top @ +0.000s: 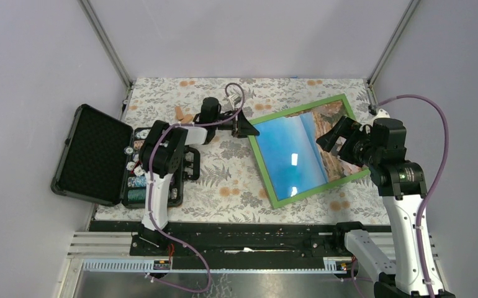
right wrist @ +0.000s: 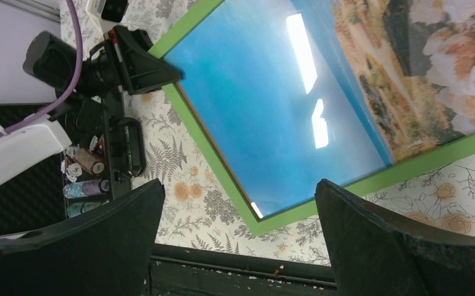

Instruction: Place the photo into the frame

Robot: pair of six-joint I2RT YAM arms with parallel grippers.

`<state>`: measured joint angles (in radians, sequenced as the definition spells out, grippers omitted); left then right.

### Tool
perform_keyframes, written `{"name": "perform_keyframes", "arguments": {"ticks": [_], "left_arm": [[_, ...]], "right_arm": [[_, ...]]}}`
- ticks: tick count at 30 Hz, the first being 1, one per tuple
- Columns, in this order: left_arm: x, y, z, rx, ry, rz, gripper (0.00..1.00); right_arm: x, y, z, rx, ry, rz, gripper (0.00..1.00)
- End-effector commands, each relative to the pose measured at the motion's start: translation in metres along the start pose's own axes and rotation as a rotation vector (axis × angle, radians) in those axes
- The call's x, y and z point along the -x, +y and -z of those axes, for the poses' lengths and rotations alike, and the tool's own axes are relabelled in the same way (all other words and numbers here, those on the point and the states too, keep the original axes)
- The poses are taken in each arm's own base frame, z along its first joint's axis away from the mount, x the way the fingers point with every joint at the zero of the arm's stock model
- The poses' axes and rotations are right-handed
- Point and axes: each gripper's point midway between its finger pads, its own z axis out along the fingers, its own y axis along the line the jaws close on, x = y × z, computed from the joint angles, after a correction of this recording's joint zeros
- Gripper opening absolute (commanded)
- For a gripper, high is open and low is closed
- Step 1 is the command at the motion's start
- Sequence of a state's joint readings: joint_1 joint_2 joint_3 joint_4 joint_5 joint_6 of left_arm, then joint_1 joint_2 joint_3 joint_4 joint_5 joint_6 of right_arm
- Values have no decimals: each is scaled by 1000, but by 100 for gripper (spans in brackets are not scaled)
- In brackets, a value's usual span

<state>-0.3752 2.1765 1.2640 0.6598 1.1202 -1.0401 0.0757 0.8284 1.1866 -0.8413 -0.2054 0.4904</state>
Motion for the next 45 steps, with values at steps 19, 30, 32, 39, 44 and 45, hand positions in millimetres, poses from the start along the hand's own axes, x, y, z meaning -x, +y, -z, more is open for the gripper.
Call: {"name": "perform_keyframes", "arguments": {"ticks": [19,30,32,39,44,45], "left_arm": [[-12,73,-71,177,332,-138,0],[-9,83,-93,284,324,-182,0],[5,88,-86,375,263,-187,8],[55,52,-63,486,50,-290,54],[83,30,-33,670,-13,-387,72],[90,20,-27,696,-34,-412,76]], "right_arm": [[-8,-1,-13,31,28,22,100],[-10,1,-16,42,41,7,100],[-10,1,-15,45,39,9,100],[-9,4,-11,54,38,4,100],[-11,6,-9,63,47,-1,100],[-11,6,-8,61,45,-1,100]]}}
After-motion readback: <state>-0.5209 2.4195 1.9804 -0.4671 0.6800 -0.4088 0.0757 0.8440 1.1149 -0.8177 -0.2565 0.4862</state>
